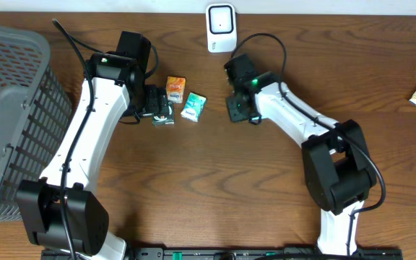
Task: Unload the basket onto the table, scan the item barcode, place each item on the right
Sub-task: 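Regrasp the green pouch's end with the right gripper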
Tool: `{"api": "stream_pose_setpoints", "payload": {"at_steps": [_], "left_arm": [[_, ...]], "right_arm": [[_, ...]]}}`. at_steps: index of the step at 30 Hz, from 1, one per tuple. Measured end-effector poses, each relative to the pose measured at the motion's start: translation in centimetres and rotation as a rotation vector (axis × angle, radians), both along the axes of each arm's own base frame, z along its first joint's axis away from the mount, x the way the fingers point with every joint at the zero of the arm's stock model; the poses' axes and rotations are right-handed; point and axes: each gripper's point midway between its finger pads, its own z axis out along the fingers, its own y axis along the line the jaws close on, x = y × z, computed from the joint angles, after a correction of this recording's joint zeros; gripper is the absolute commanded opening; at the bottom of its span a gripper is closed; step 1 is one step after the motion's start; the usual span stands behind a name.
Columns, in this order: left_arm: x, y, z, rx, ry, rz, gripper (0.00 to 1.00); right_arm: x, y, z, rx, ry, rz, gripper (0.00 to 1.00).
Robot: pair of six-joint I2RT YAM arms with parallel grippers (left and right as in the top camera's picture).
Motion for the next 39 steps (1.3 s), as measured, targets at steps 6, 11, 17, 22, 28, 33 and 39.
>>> {"api": "stream_pose_setpoints", "payload": {"at_steps": [6, 11, 17, 22, 28, 33, 39], "left_arm": [[0.0, 0.0, 0.0, 0.000, 0.000, 0.000, 0.98], [0.0, 0.0, 0.0, 0.000, 0.000, 0.000, 0.98], [0.0, 0.0, 0.0, 0.000, 0.000, 0.000, 0.98], [0.0, 0.0, 0.0, 0.000, 0.000, 0.000, 0.98], [0.0, 0.0, 0.0, 0.000, 0.000, 0.000, 0.98], [0.0, 0.0, 0.0, 0.000, 0.000, 0.000, 0.98], [0.0, 0.0, 0.0, 0.000, 0.000, 0.000, 0.98]], "right_arm": [[-0.8, 1.1, 0.0, -0.005, 0.005, -0.002, 0.33], [0.6, 1.1, 0.4, 0.000, -0.057, -0.053, 0.27], [2.7, 2.1, 1.3, 0.052, -0.150, -0.073, 0.20], [2.9, 2.2, 1.4, 0.057, -0.158, -0.077, 0.11], [0.4, -0.5, -1.0, -0.037, -0.013, -0.117, 0.01], [-1.1, -5.3, -1.8, -0.123, 0.093, -0.248, 0.01], [-0.1, -10.9, -1.4, -0.151, 0.117, -0.411, 0.33]]}}
